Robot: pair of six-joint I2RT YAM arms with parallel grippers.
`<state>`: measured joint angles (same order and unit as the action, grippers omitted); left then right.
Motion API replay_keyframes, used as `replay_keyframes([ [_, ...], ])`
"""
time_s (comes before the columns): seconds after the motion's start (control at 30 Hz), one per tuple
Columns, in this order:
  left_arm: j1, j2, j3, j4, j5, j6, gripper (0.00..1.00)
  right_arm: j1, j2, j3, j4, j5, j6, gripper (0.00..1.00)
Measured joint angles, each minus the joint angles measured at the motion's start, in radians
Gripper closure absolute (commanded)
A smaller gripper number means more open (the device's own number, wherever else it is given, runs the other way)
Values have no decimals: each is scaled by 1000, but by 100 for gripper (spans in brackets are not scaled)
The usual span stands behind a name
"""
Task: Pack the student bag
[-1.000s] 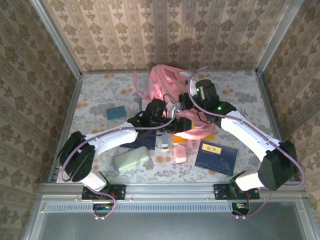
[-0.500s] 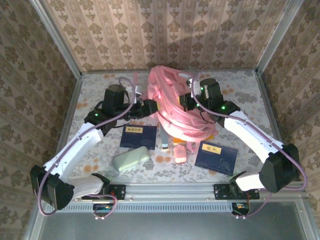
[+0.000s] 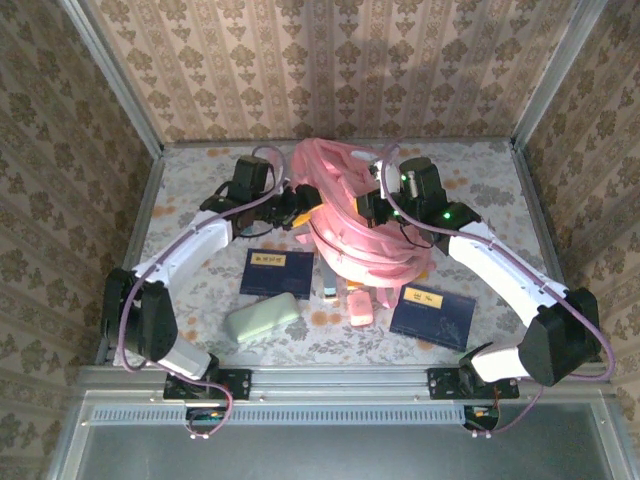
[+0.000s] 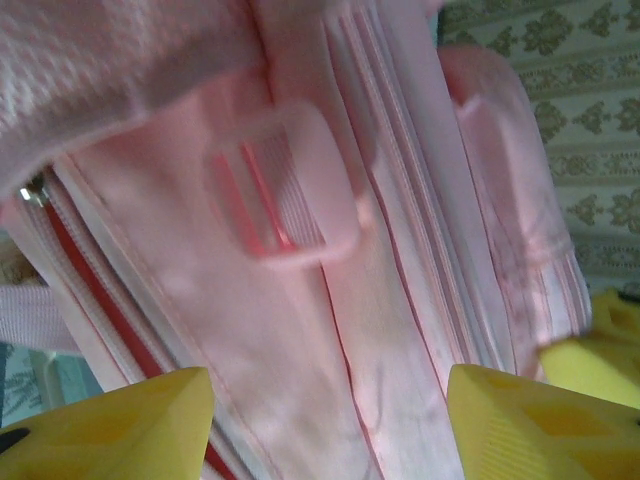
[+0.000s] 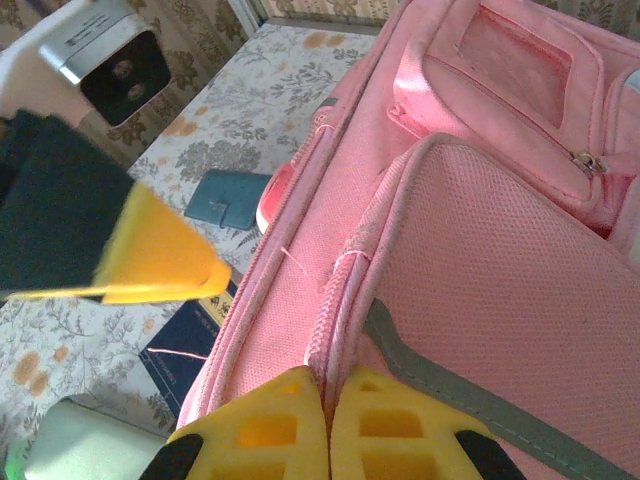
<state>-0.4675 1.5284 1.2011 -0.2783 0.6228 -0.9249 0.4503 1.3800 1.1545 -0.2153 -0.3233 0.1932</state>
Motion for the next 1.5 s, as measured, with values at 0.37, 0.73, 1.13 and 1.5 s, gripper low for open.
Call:
replay_keyframes([
  [0.37,-6,63,61,40,-7,-18,34,0,0,0,-18,-22,-11,100],
  [0.73,-87,63,72,13,-47,-26,35,0,10,6,-25,-36,-15,100],
  [1.13,-87,154,171,-31,-62,-64,81,10,49,18,-25,-47,-15,100],
  [1.5,-79,161,167,-5,-105,-178,100,24,-40,37,-65,66,-34,50],
])
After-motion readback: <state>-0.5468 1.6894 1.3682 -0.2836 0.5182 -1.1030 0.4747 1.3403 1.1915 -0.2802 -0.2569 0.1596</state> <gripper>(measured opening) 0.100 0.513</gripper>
